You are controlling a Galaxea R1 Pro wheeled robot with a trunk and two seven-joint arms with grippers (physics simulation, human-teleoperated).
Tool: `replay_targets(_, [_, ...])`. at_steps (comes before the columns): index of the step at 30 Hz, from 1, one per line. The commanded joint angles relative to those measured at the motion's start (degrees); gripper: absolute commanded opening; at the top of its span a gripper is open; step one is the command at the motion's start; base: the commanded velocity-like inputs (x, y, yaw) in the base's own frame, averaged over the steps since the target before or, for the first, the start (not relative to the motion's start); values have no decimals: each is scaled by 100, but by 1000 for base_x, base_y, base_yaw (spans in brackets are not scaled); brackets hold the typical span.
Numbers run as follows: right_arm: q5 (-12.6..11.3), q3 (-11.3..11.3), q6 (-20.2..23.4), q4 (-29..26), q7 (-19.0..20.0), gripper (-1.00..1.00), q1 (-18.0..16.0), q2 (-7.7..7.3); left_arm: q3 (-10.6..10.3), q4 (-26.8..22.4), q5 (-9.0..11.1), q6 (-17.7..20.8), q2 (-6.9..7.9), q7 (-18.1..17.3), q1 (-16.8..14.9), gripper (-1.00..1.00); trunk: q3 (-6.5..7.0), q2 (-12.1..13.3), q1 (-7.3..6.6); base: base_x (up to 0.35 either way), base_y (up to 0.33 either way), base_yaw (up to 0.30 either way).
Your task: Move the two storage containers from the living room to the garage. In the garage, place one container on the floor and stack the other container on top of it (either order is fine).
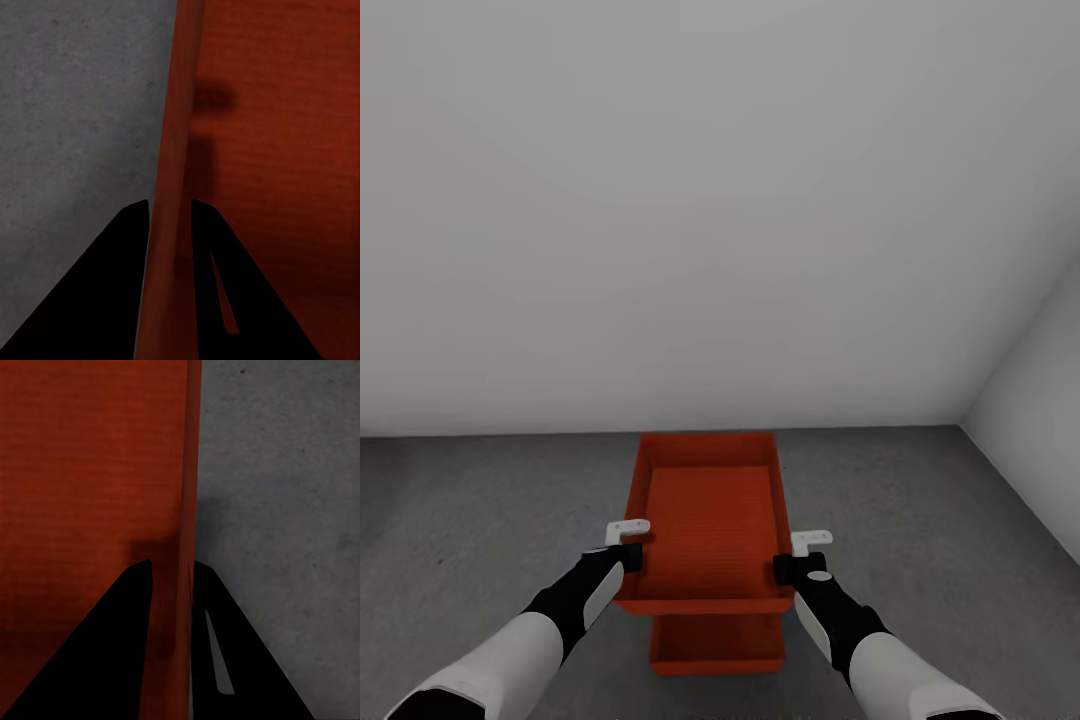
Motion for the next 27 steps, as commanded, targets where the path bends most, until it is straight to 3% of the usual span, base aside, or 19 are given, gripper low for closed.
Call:
replay_targets(1, [-23, 48, 44, -19, 27, -100, 1, 0, 384, -20, -117, 49, 7, 159, -7, -100, -15, -4, 0, 0, 0, 0])
replay_targets(27, [-23, 48, 61, -17, 27, -100, 1, 0, 383, -21, -117, 49, 0, 159, -7, -100, -251, -4, 0, 0, 0, 0])
